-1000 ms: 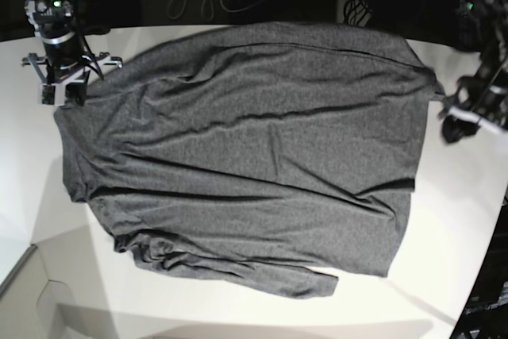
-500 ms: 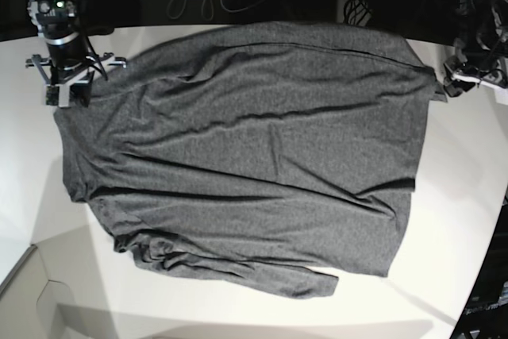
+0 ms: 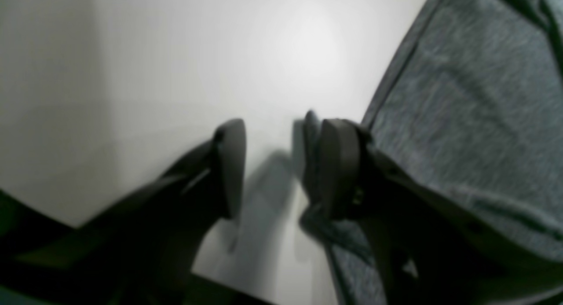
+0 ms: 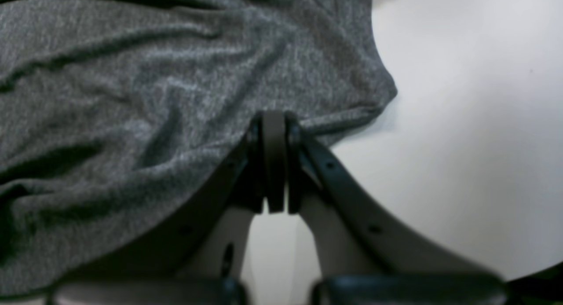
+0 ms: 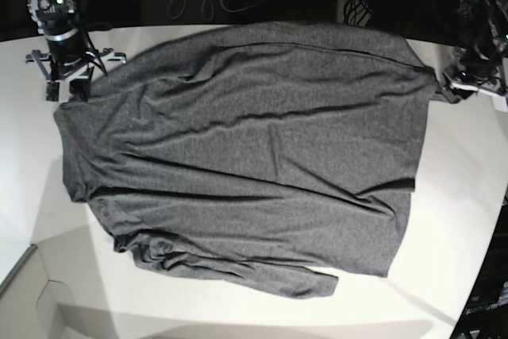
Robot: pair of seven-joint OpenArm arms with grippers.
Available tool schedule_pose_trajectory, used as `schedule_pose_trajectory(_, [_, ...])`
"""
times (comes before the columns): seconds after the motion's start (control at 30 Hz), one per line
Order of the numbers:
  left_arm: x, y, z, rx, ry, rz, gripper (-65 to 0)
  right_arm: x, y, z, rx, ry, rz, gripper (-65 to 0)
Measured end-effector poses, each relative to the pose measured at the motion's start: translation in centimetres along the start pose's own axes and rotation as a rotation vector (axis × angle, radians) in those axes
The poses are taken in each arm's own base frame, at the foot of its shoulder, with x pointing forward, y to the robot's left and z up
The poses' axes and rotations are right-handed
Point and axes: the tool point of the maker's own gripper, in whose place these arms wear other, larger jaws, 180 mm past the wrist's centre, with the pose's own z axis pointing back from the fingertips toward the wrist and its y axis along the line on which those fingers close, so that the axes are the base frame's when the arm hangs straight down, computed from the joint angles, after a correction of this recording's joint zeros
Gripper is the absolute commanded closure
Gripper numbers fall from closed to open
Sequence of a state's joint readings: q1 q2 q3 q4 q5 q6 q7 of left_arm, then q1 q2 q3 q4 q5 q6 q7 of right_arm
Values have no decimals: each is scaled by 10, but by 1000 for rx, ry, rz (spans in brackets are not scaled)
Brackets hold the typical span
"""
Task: Layout the t-shirt on the table in an organized manner, then fold the t-shirt properly
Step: 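Release the left gripper and regrasp the shirt corner near it, then regrasp the shirt edge with the right gripper and pull outward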
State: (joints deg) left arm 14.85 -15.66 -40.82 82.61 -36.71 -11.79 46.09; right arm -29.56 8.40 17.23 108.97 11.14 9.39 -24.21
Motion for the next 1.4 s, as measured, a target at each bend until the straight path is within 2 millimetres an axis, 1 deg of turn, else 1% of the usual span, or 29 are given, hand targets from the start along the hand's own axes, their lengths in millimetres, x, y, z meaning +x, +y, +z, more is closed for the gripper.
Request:
schedule_pose_trajectory(0.07, [-6, -4, -4, 5, 12, 1, -269, 1, 0, 0, 0, -2, 0, -4])
schedule_pose_trajectory(0.23, [-3, -10, -7, 2, -1, 0, -269, 0, 0, 0, 0, 0, 2, -4])
schedule_pose_trajectory(0.3, [-5, -14, -9, -6, 6, -11, -268, 0, 0, 0, 0, 0, 2, -4])
schedule_pose_trajectory(0.33, [-7, -18, -11, -13, 13, -20, -257, 0, 0, 0, 0, 0, 2, -4])
schedule_pose_trajectory(0.37, [-8, -22, -12, -22, 17, -25, -236, 0, -1, 0, 0, 0, 3, -4])
schedule_pose_trajectory(0.43, [-10, -27, -14, -37, 24, -32, -164, 0, -1, 0, 0, 0, 3, -4])
schedule_pose_trajectory(0.57, [-11, -25, -13, -31, 28, -35, -23, 0, -1, 0, 0, 0, 3, -4])
schedule_pose_trajectory(0.6, [-11, -25, -13, -31, 28, -35, 0, 0, -1, 0, 0, 0, 3, -4])
schedule_pose_trajectory(0.8, [-10, -26, -13, -32, 25, -36, -1, 0, -1, 0, -1, 0, 5, -4])
schedule_pose_trajectory(0.87, [-7, -28, -9, -36, 19, -45, -1, 0, -1, 0, -1, 0, 6, -4])
schedule_pose_trajectory(1.0, [9, -41, 4, -59, -38, -90, -1, 1, -1, 0, -1, 0, 6, -4])
schedule_pose_trajectory(1.07, [14, -46, 12, -64, -58, -121, -1, 1, -1, 0, -2, -2, 5, -4])
schedule_pose_trajectory(1.2, [17, -53, 29, -68, -78, -171, -1, 1, -2, 0, -2, -1, 6, -4])
schedule_pose_trajectory(1.27, [15, -57, 37, -73, -69, -178, -1, 1, -2, 0, -2, -2, 5, -4])
schedule_pose_trajectory(1.33, [12, -50, 45, -53, -49, -154, -1, 1, -2, 0, -2, -1, 5, -4])
schedule_pose_trajectory(1.4, [11, -32, 53, -2, -42, -120, -1, 2, -2, -1, -2, -4, 5, -4])
